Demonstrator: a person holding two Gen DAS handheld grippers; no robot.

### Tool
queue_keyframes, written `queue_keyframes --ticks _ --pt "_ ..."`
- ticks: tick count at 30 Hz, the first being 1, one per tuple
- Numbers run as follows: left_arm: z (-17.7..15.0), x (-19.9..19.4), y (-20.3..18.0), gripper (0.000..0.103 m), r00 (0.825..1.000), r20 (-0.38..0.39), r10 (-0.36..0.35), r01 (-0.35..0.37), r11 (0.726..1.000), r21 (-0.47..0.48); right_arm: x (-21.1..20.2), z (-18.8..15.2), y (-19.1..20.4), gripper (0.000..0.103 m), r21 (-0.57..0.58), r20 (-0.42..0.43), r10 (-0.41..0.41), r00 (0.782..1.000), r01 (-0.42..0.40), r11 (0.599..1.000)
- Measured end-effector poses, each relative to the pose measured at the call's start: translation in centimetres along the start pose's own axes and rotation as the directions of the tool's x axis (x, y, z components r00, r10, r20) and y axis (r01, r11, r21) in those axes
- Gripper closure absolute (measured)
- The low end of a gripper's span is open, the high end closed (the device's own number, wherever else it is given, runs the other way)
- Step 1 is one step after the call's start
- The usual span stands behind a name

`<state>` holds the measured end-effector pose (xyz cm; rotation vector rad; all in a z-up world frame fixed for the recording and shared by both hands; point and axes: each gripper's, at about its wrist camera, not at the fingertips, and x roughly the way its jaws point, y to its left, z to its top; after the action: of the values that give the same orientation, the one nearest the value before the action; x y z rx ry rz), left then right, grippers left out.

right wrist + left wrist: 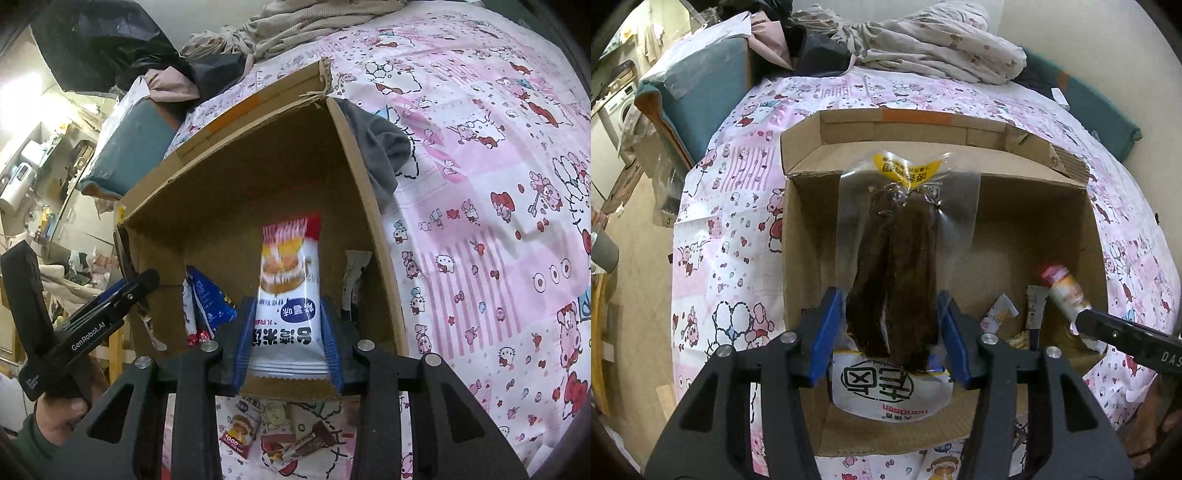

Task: Organize snacks
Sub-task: 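Open the right gripper into the box while the left releases the jerky packet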

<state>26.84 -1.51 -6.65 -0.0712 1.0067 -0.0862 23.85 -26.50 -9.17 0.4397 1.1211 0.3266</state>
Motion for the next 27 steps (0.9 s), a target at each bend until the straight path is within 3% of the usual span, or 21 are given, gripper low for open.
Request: queue_keyframes --ticks 9,10,12,14,16,27 --pt "-0.3 0.2 -0.2 0.045 1.000 -0.010 0.000 0.000 1.000 -0.001 0.0 0.1 0.5 0.065 -0.015 0.013 0.012 1.000 -0.012 1.000" --pt "-0.2 0.2 -0.2 0.043 1.000 -0.013 -0.003 0.003 1.000 -0.002 -0.1 0.2 0.5 0.061 -0.011 0.018 0.009 1.000 -0.009 1.000" --pt "-0.2 0.0 -0.4 0.035 1.000 -0.013 -0.015 0.015 1.000 -0.001 -0.5 0.3 0.5 0.033 0.002 0.036 0.023 0.999 -0.023 1.000" --pt "-0.3 -0.3 -0.5 0.021 1.000 -0.005 -0.016 0.016 1.000 0.005 -1.2 0.3 0.7 0.025 -0.003 0.077 0.030 0.997 -0.030 1.000" --pt "-0.3 -0.7 -0.6 0.014 1.000 0.012 -0.017 0.017 1.000 0.005 -1.5 0.4 0.8 0.025 -0.016 0.090 0.028 0.996 -0.027 1.000" --pt "-0.8 -3.0 0.1 0.014 0.998 0.067 -0.009 0.009 1.000 -0.002 -3.1 -0.2 1.6 0.024 -0.033 0.101 0.026 0.995 -0.023 0.999"
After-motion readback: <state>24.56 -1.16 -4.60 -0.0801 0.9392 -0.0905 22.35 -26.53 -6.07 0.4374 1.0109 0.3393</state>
